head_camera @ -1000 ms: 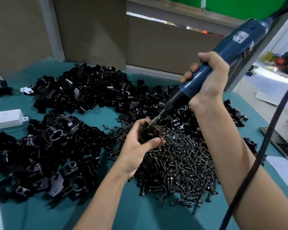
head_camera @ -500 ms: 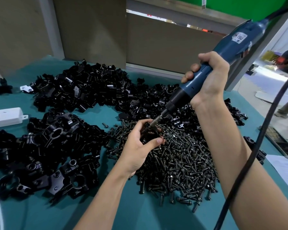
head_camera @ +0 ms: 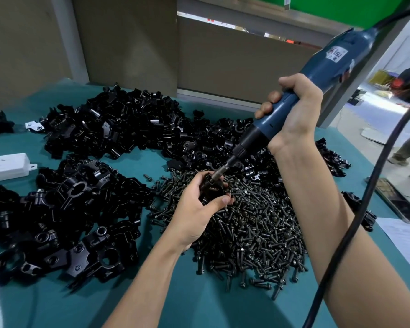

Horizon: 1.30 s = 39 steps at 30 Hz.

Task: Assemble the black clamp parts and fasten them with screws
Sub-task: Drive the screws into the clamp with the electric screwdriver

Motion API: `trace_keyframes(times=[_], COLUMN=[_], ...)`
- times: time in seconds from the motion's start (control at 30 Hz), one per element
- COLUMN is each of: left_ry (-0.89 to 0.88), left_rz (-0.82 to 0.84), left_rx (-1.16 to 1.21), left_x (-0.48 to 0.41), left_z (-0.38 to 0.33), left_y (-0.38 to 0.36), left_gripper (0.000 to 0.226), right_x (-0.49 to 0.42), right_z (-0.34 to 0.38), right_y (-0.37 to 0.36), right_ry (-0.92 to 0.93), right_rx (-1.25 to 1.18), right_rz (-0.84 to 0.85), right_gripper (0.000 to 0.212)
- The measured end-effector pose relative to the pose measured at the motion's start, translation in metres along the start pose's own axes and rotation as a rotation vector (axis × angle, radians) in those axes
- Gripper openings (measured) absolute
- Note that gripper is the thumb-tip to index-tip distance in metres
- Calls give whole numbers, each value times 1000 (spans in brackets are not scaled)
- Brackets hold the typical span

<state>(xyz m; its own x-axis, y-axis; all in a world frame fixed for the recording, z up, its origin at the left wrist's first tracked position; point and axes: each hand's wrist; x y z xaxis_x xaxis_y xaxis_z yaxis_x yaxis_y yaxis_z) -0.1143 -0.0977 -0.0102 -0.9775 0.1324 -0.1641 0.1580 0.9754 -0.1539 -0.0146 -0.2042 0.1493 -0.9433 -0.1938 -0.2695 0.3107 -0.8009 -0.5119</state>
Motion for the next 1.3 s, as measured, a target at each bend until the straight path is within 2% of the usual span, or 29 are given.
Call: trace_keyframes(times=[0.27, 0.47, 0.9, 1.3], left_ry=[9, 8, 17, -22], left_rz=[-9, 8, -65, -78], left_rx=[10, 51, 54, 75], left_x=[-1, -1, -1, -1], left_z=[2, 5, 4, 3], left_y=[0, 2, 5, 4], left_gripper=[40, 32, 38, 34], right_x=[0, 0, -4, -3], right_z=[-2, -5, -10, -13], right_y=[-2, -2, -7, -9], right_ry=[7, 6, -13, -21], right_rx=[9, 17, 6, 0], right_rz=[0, -2, -4, 3], right_gripper=[18, 18, 17, 16])
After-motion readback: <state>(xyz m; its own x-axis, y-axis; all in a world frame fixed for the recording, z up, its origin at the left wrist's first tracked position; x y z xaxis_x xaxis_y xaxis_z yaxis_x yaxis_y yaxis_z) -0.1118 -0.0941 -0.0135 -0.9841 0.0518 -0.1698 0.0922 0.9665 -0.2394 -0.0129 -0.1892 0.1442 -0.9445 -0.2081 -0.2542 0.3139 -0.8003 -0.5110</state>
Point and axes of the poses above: each hand's wrist, its own x-axis away from the middle knuckle, its own y-axis out of the back of the hand, z = x × y, and after that the axes turned 14 degrees about z, right-handed
